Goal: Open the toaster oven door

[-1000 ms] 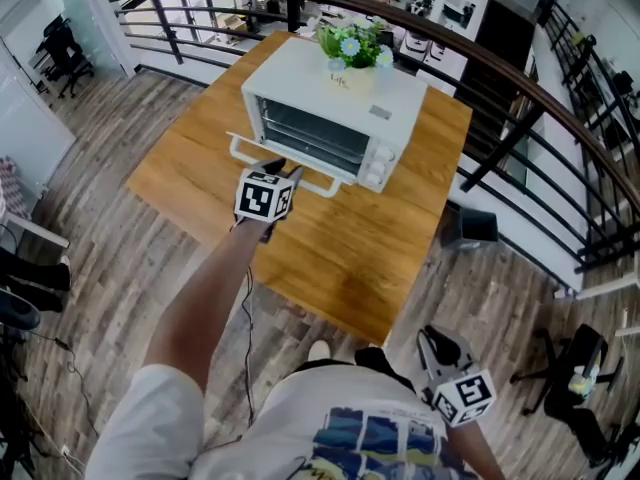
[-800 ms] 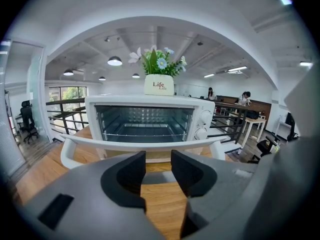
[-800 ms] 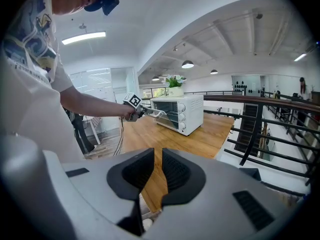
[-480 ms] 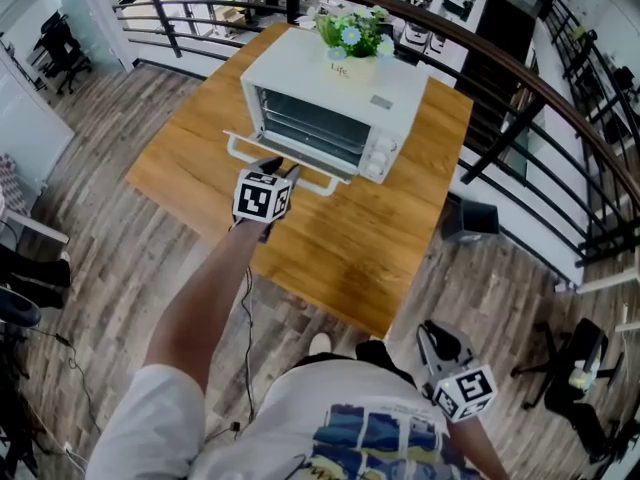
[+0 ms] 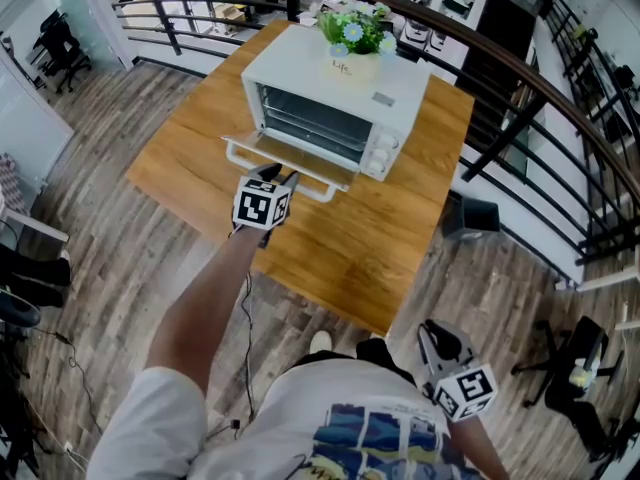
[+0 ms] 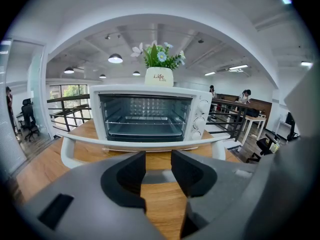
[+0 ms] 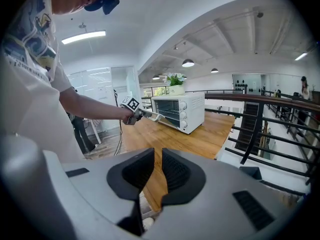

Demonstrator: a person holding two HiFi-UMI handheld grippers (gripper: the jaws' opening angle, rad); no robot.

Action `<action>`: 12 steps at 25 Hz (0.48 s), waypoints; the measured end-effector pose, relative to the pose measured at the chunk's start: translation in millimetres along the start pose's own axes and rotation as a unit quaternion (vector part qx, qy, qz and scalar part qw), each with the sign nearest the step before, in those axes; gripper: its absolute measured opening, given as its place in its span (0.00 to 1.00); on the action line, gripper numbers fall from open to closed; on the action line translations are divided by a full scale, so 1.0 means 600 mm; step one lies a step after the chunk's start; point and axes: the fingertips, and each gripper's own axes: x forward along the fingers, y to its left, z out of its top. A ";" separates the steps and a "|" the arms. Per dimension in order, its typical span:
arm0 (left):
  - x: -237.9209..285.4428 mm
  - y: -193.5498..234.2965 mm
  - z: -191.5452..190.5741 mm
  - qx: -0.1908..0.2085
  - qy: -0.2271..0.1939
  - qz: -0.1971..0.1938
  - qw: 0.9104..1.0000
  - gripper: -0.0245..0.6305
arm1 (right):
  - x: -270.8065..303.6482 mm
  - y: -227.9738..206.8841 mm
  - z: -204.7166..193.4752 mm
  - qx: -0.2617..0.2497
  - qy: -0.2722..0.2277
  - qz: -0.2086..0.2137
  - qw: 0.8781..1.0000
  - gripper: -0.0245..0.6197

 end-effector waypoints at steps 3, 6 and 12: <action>0.001 0.001 -0.012 0.000 0.005 -0.001 1.000 0.27 | 0.002 0.003 -0.003 0.003 0.005 -0.001 1.000 0.11; 0.001 0.001 -0.023 0.000 0.009 0.000 1.000 0.27 | 0.002 0.005 -0.002 0.002 0.005 0.000 1.000 0.11; 0.000 0.002 -0.039 0.000 0.008 0.003 1.000 0.27 | 0.004 0.007 -0.005 0.001 0.007 0.002 1.000 0.11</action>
